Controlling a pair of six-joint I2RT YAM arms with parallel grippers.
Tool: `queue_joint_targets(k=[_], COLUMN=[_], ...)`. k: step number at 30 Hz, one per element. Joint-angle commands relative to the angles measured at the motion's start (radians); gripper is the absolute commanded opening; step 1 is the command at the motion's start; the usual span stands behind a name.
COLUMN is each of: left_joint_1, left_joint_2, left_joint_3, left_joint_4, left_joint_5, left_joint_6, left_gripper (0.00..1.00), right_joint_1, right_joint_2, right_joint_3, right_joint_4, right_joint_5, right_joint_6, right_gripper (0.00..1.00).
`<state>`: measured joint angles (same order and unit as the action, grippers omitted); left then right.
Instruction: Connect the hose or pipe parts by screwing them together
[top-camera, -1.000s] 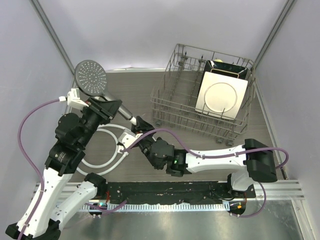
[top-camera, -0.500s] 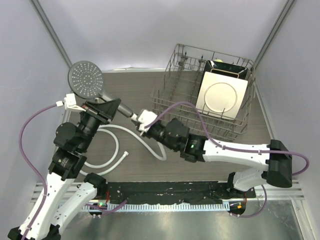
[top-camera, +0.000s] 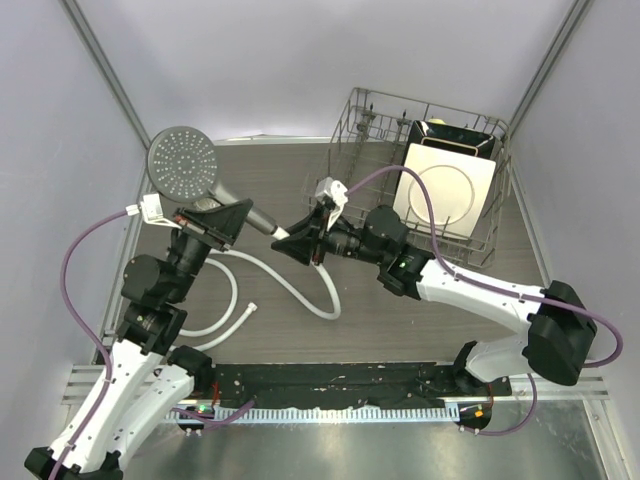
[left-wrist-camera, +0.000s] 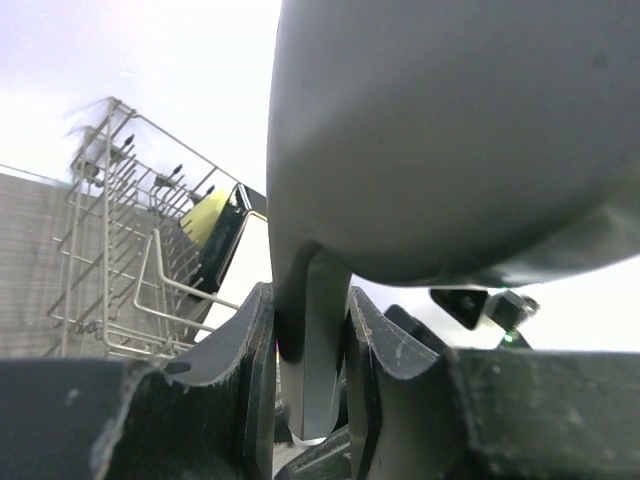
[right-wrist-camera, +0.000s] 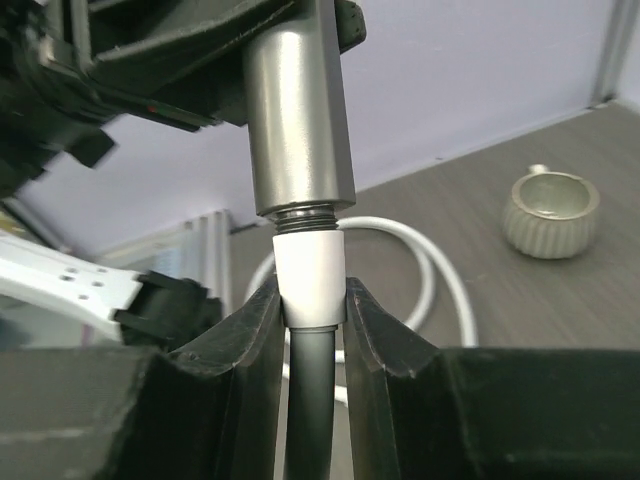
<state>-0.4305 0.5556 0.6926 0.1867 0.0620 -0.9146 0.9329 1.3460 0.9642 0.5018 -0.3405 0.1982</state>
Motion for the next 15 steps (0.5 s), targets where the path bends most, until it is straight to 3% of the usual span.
queue_joint_targets(k=[1, 3, 6, 9, 12, 15], left_joint_1=[-0.014, -0.016, -0.016, -0.016, -0.016, -0.016], left_joint_2=[-0.033, -0.026, -0.028, -0.029, -0.010, 0.001], left_joint_3=[-0.005, -0.004, 0.001, 0.031, 0.085, 0.125], left_joint_4=[0.111, 0.120, 0.099, 0.006, -0.105, -0.180], left_joint_5=[0.174, 0.186, 0.164, 0.092, 0.033, -0.019], left_joint_6=[-0.015, -0.021, -0.023, -0.010, 0.023, 0.054], left_gripper=[0.00, 0.00, 0.00, 0.00, 0.00, 0.00], right_joint_1=[-0.138, -0.152, -0.163, -0.163, -0.161, -0.161], right_joint_2=[0.007, 0.033, 0.062, 0.056, 0.012, -0.037], right_joint_3=[-0.022, -0.021, -0.012, -0.016, -0.015, -0.004], right_joint_4=[0.389, 0.421, 0.443, 0.429, 0.316, 0.184], right_joint_5=[-0.078, -0.110, -0.147, -0.126, -0.056, -0.002], right_joint_6=[0.351, 0.397, 0.448, 0.443, 0.356, 0.238], right_gripper=[0.01, 0.01, 0.12, 0.29, 0.58, 0.67])
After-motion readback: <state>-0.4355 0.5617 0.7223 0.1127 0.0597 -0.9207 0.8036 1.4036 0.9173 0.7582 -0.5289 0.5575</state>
